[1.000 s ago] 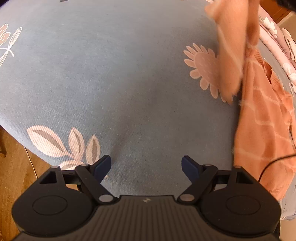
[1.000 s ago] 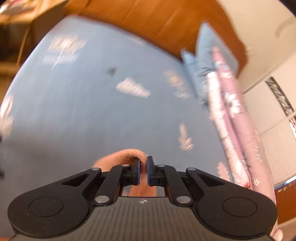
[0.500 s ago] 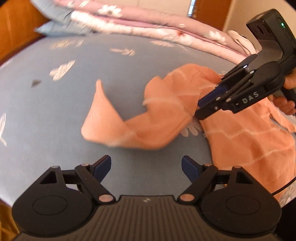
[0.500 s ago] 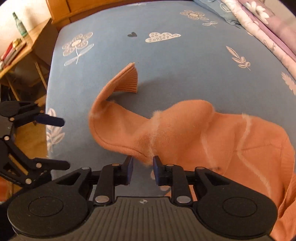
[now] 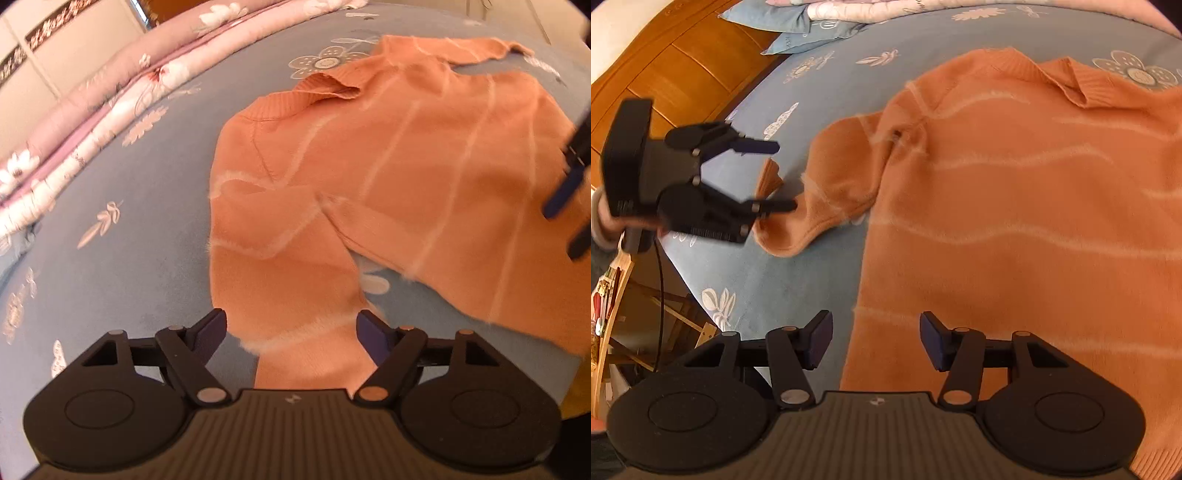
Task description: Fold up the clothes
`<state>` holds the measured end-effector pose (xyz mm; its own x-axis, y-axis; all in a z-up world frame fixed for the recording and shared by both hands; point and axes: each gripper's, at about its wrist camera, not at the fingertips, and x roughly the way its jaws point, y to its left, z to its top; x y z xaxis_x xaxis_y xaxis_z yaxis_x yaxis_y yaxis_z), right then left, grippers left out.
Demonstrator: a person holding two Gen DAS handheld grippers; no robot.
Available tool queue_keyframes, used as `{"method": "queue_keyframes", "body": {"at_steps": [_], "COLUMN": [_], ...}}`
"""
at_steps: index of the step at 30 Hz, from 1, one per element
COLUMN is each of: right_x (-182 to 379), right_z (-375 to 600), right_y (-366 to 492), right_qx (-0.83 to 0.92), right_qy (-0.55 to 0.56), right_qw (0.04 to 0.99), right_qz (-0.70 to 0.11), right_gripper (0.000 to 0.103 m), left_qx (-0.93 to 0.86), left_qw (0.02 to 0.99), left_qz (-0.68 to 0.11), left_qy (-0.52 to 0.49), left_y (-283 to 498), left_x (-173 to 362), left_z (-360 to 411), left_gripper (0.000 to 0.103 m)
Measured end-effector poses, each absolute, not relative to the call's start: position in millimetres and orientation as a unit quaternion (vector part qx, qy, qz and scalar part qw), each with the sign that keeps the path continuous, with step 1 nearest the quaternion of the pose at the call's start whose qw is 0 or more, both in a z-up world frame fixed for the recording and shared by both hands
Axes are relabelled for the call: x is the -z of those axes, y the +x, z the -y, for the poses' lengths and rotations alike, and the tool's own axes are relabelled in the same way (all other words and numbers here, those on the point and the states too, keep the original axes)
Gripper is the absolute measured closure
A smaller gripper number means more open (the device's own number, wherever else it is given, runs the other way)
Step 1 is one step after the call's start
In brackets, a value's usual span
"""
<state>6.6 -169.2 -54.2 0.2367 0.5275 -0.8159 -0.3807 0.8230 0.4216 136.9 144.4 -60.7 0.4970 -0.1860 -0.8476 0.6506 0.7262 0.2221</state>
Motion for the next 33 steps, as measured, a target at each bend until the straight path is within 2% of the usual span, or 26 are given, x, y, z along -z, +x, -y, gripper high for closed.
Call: {"method": "queue_keyframes", "body": {"at_steps": [2,7,9,11,15,22,24,25,26,28,33], "right_x": [56.0,57.5,60.2,64.4,66.8,71.2,73.4,74.7,75.8,77.2,76.5], "right_z": [178.9,196.9,201.1,203.9,206.1,194.4,192.4,191.5,190.6,188.4,186.9], "right_y": [-1.3,-8.2,-5.8,-2.0,2.3,4.1,4.1,4.2,4.4,4.1,5.1], "right_qx": [-0.284,-0.268,-0.266,-0.265,-0.269,-0.276,-0.277,-0.277,-0.277,-0.278,-0.279], "right_qy": [0.073,0.073,0.076,0.078,0.076,0.072,0.069,0.067,0.067,0.066,0.064], "right_qw": [0.783,0.787,0.787,0.787,0.786,0.781,0.78,0.779,0.778,0.776,0.778], "right_qz": [-0.548,-0.551,-0.552,-0.552,-0.552,-0.555,-0.557,-0.559,-0.56,-0.562,-0.56], "right_gripper": [0.045,0.042,0.042,0.042,0.042,0.042,0.042,0.042,0.042,0.042,0.042], "left_qx": [0.259,0.293,0.297,0.298,0.273,0.29,0.301,0.296,0.286,0.268,0.182], "left_qw": [0.817,0.774,0.758,0.747,0.751,0.723,0.727,0.733,0.737,0.745,0.772], "left_qz": [-0.465,-0.538,-0.559,-0.573,-0.573,-0.618,-0.605,-0.599,-0.597,-0.591,-0.562], "left_qy": [0.222,0.16,0.158,0.159,0.182,0.107,0.121,0.13,0.136,0.154,0.233], "left_y": [177.0,231.7,238.0,239.7,241.0,238.7,230.2,227.4,226.0,222.5,221.8], "left_x": [57.3,71.1,81.2,88.4,97.1,114.3,112.3,110.7,109.2,104.8,86.4], "left_z": [-156.4,-166.7,-161.4,-157.5,-161.3,-170.4,-165.9,-164.6,-164.4,-163.3,-165.3], "left_gripper": [0.039,0.049,0.049,0.056,0.054,0.056,0.065,0.077,0.083,0.089,0.093]}}
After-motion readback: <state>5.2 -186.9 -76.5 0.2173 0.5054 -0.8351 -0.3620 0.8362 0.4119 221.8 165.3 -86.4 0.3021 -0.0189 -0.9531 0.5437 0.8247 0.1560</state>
